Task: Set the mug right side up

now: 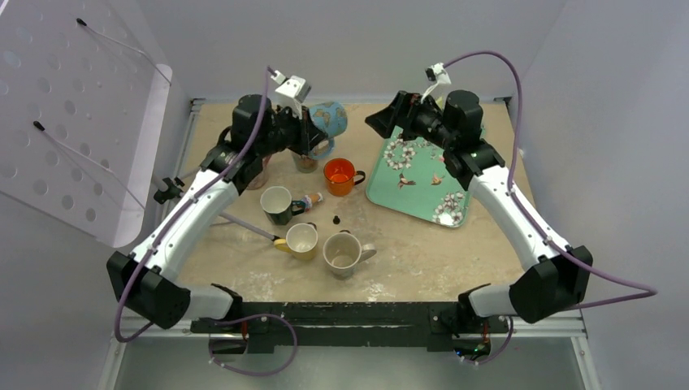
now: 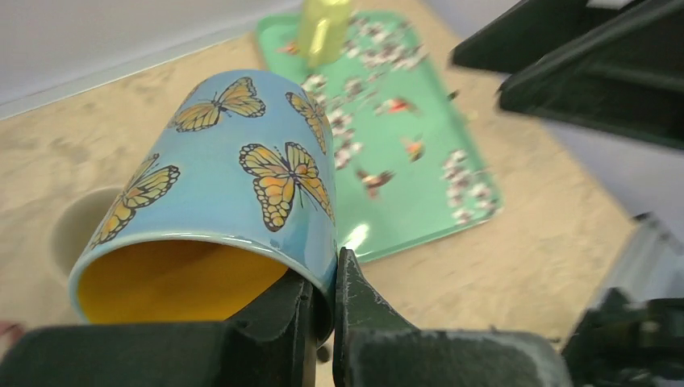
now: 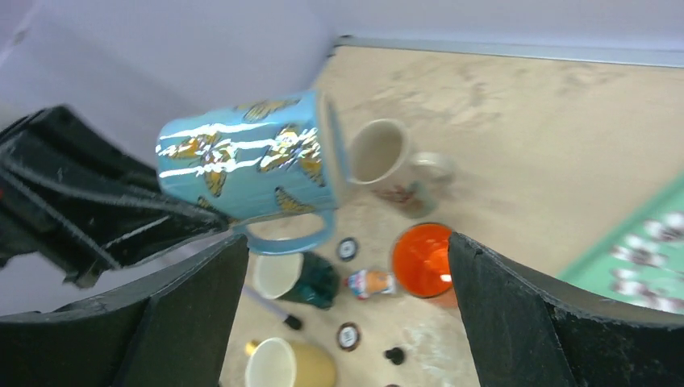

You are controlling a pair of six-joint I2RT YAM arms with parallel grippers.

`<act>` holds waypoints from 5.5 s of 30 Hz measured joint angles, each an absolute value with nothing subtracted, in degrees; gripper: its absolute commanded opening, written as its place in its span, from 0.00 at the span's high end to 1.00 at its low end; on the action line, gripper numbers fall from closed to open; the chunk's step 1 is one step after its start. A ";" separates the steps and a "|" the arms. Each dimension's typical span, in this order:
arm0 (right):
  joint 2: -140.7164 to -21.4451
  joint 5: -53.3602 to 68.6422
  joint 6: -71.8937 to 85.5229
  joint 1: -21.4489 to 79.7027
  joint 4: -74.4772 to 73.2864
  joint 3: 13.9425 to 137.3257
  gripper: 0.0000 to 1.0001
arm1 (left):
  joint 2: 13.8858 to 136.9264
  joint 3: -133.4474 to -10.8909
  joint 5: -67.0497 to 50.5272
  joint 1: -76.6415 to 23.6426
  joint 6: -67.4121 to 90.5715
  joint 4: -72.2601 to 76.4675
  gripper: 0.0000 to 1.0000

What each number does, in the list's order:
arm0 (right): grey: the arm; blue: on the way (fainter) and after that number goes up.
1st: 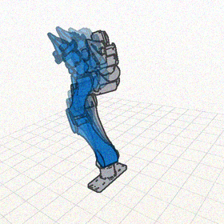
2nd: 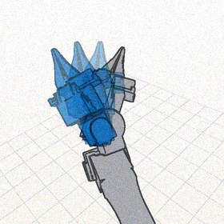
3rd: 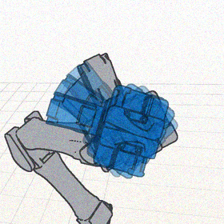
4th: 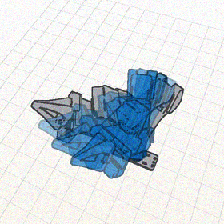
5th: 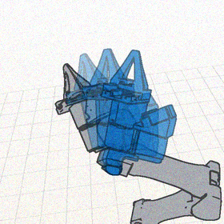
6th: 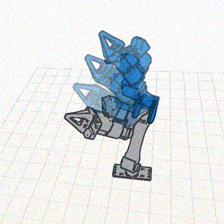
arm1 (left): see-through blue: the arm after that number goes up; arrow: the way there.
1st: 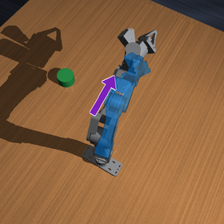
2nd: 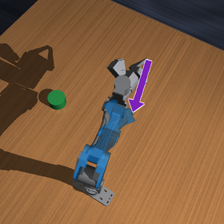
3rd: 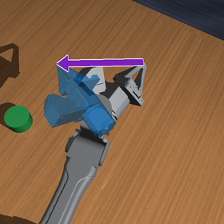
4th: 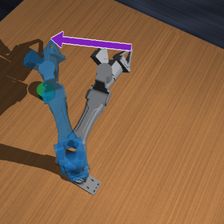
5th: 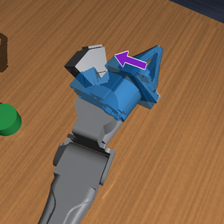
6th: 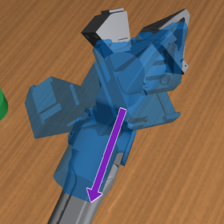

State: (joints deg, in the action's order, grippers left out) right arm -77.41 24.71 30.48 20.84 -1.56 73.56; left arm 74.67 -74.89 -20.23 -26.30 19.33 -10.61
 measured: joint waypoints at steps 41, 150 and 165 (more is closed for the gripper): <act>-98.19 -4.10 22.22 14.09 -22.74 85.78 0.05 | 130.19 -136.11 -0.47 -13.08 -17.93 -59.92 1.00; -137.51 -16.62 30.57 4.43 -16.51 114.45 1.00 | 108.81 -127.81 -17.39 -12.08 -17.56 -66.63 0.44; -118.39 -0.54 28.16 4.27 -10.98 97.21 1.00 | 95.59 -110.30 -33.36 -13.39 -0.49 -52.45 0.41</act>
State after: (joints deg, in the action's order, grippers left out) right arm -118.39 -0.54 28.16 4.27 -10.98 97.21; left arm 95.59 -110.30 -33.36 -13.39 -0.49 -52.45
